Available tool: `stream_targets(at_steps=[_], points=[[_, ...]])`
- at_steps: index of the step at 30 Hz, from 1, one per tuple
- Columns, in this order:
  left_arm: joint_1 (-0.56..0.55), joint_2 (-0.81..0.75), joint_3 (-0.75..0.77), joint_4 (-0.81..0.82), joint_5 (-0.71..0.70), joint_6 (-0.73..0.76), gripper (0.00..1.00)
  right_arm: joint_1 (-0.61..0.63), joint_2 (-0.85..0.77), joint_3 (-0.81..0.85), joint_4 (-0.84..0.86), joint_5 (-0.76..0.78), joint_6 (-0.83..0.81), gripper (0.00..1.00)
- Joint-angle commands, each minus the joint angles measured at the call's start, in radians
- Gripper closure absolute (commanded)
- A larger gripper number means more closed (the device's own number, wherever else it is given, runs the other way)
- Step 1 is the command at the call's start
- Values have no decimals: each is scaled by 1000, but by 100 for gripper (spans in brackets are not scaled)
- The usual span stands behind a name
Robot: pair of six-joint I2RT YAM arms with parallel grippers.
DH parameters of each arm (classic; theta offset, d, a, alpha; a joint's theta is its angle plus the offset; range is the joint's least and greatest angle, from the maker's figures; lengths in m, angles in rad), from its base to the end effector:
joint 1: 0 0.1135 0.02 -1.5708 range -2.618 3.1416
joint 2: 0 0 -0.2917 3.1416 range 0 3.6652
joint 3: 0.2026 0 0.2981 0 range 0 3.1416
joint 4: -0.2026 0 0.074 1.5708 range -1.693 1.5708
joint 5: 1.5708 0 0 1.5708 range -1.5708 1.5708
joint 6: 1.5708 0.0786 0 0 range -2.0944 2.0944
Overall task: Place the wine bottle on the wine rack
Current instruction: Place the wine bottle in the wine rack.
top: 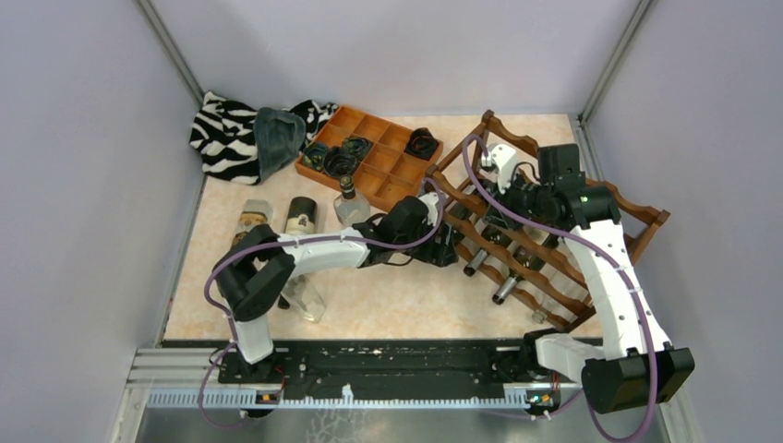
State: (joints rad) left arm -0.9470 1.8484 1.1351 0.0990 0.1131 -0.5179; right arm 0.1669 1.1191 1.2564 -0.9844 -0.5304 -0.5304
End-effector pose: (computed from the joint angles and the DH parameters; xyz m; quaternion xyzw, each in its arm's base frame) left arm 0.2757 -0.3983 0.1607 0.2141 0.8605 -0.3446 0.3081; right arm 0.2573 0.0837 0.3691 -0.3955 0.8166 0.1793 0.3803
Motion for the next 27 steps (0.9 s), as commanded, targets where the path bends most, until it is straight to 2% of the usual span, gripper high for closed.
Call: stream_targets(at_steps=[1, 7, 13, 22, 27], points=[[33, -66, -12, -52, -31, -26, 19, 23, -54, -6, 48, -252, -25, 100], [32, -72, -11, -120, -44, -35, 26, 25, -57, -13, 57, -251, -25, 100], [16, -89, -19, -143, -77, -39, 27, 24, -46, -12, 69, -235, -12, 100], [13, -191, -100, -10, -71, 46, 23, 23, -43, -13, 76, -216, -2, 100], [13, -237, -156, 59, -37, 66, 23, 23, -38, -10, 75, -214, -2, 100]])
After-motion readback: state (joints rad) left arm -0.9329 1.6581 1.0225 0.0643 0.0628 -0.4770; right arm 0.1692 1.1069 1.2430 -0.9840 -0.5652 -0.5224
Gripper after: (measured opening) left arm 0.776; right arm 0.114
